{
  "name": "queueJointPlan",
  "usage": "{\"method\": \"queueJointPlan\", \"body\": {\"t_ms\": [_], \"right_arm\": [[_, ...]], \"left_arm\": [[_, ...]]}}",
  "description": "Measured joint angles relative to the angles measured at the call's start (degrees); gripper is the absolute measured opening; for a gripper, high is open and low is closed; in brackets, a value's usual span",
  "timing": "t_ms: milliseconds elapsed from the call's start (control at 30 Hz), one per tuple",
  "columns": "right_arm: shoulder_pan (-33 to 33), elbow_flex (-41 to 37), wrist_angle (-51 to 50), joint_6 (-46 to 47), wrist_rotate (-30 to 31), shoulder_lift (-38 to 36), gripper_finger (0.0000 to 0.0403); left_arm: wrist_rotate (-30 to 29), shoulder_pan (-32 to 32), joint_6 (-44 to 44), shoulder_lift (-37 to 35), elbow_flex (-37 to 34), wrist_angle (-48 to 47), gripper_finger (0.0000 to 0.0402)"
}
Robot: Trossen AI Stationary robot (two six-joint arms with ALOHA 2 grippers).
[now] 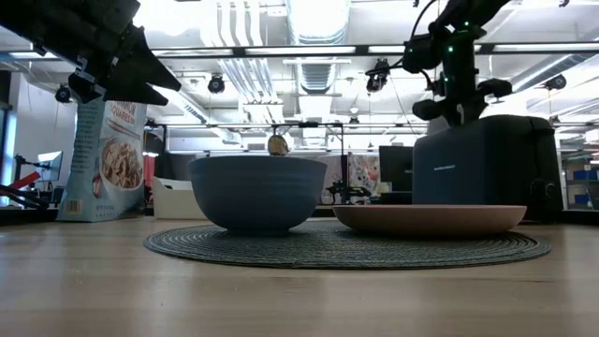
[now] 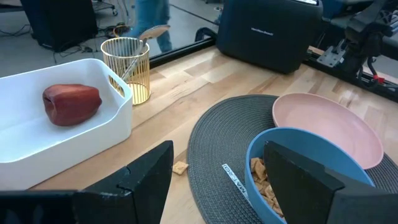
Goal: Arrange a breakfast setting
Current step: Put the toasted bread on the pink plate on the gray mat
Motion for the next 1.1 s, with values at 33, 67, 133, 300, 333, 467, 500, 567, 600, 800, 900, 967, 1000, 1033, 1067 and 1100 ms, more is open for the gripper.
{"method": "queueJointPlan", "body": {"t_ms": [33,67,133,300,333,467,500,567,600,800,900,967,1000,1033,1067,1100], "right_arm": [[0.0,-0.2,0.0,0.0,0.1,0.0,0.0095],[0.0,-0.4,0.0,0.0,0.1,-0.1,0.0097],[0.0,-0.6,0.1,0.0,0.2,-0.1,0.01],[0.0,-0.7,0.2,-0.2,0.2,-0.1,0.0085],[0.0,-0.7,0.2,-0.2,0.2,-0.1,0.0079],[0.0,-0.7,0.2,-0.9,0.2,-0.1,0.0049],[0.0,-0.7,0.2,-1.0,0.1,-0.1,0.0041],[0.0,-0.8,-0.2,-1.1,-1.2,0.2,0.0027],[0.0,-0.7,-0.2,-1.2,-1.1,0.3,0.0022],[0.0,1.5,-1.3,-2.4,-1.2,0.2,0.0013],[0.0,3.2,-1.7,-3.3,-1.1,0.2,0.0013],[0.0,4.6,-2.6,-3.7,-1.0,0.2,0.0013],[0.0,5.3,-2.9,-3.8,-1.0,0.2,0.0013],[0.0,6.1,-3.2,-4.1,-0.9,0.1,0.0013],[0.0,6.8,-3.6,-4.3,-0.9,0.1,0.0013],[0.0,7.5,-4.1,-4.5,-0.8,0.1,0.0013]], "left_arm": [[0.0,0.0,0.0,0.0,0.0,0.0,0.0232],[0.0,0.0,0.0,0.0,0.0,0.0,0.0232],[0.0,0.0,0.0,0.0,0.0,0.0,0.0232],[0.0,0.0,0.0,0.0,0.0,0.0,0.0232],[0.0,0.0,0.0,0.0,0.0,0.0,0.0232],[0.0,0.0,0.0,0.0,0.0,0.0,0.0232],[0.0,0.0,0.0,0.0,0.0,0.0,0.0232],[0.0,0.0,0.0,0.0,0.0,0.0,0.0232],[0.0,0.0,0.0,0.0,0.0,0.0,0.0232],[0.0,0.0,0.0,0.0,0.0,0.1,0.0232],[0.0,0.0,0.0,0.0,0.0,0.3,0.0232],[0.0,0.0,0.0,0.0,0.0,0.4,0.0232],[0.0,0.0,0.0,0.0,0.0,0.6,0.0232],[0.0,0.0,0.0,0.0,0.0,0.7,0.0232],[0.0,0.0,0.0,0.0,0.0,0.7,0.0232],[0.0,0.0,0.0,0.0,0.0,0.7,0.0232]]}}
